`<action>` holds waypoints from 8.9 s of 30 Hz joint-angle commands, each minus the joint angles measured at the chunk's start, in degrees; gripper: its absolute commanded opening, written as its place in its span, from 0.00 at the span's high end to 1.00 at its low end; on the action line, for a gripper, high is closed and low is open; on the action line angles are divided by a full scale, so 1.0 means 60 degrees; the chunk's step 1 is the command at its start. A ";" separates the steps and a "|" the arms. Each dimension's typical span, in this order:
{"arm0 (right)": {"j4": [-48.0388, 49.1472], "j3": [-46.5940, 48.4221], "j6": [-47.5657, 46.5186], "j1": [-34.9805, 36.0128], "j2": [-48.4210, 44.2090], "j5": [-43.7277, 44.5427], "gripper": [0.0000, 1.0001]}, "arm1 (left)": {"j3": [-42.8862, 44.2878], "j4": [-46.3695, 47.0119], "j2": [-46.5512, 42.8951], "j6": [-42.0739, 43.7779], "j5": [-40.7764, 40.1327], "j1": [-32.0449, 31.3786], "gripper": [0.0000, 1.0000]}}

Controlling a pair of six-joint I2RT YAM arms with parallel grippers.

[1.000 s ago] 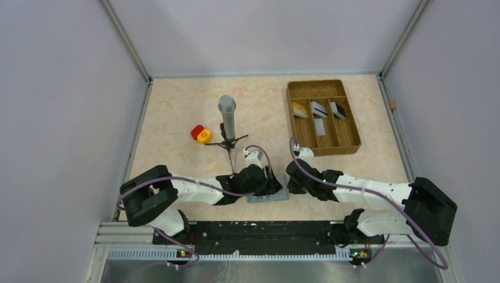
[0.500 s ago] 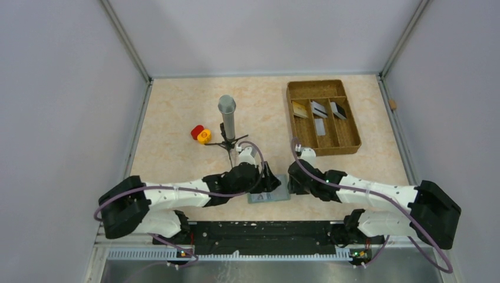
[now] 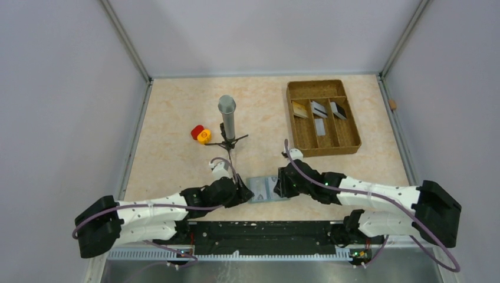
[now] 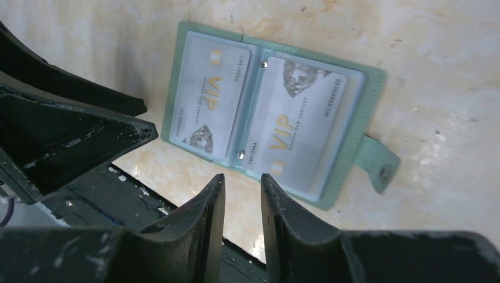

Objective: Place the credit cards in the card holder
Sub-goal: Turn over the card slot in the card holder.

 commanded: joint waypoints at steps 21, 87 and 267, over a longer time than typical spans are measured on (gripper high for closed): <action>0.1969 -0.0359 0.1568 0.0154 0.2703 -0.0275 0.78 | -0.1852 0.7024 0.1605 -0.0118 0.1693 0.1002 0.49; 0.1398 -0.3131 0.4210 -0.0432 -0.0313 0.0897 0.83 | 0.1035 0.3787 0.3378 0.1359 0.2306 0.1029 0.36; -0.1840 -0.0969 0.1958 -0.0908 -0.0421 0.1260 0.94 | 0.1149 -0.2030 0.0110 0.2392 0.0061 0.0969 0.42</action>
